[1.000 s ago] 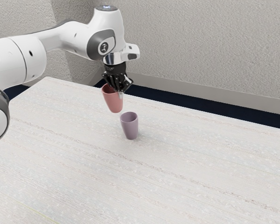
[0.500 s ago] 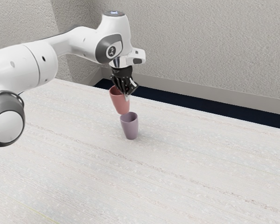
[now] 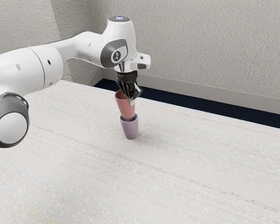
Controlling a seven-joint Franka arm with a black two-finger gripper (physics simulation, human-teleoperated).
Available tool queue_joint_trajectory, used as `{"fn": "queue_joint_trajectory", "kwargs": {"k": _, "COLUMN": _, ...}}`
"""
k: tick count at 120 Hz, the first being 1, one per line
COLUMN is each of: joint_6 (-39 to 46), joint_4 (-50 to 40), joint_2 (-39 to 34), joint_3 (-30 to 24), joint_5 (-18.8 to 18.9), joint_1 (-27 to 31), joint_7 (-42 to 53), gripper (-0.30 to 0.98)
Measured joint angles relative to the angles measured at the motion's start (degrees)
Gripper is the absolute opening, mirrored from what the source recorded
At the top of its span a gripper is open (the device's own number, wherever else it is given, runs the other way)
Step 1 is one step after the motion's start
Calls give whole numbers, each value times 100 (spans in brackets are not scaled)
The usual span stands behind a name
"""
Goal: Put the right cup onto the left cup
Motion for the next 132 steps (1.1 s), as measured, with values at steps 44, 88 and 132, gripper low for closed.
{"fn": "queue_joint_trajectory", "kwargs": {"k": 44, "joint_6": 49, "joint_4": -20, "joint_2": 118, "joint_3": 0, "joint_5": -7, "joint_1": 1, "joint_7": 105, "gripper": -10}}
{"fn": "queue_joint_trajectory", "kwargs": {"k": 88, "joint_6": 64, "joint_4": -22, "joint_2": 191, "joint_3": 9, "joint_5": 2, "joint_1": 1, "joint_7": 172, "gripper": -10}}
{"fn": "queue_joint_trajectory", "kwargs": {"k": 132, "joint_6": 152, "joint_4": -148, "joint_2": 340, "joint_3": 31, "joint_5": -38, "joint_1": 0, "joint_7": 231, "gripper": 1}}
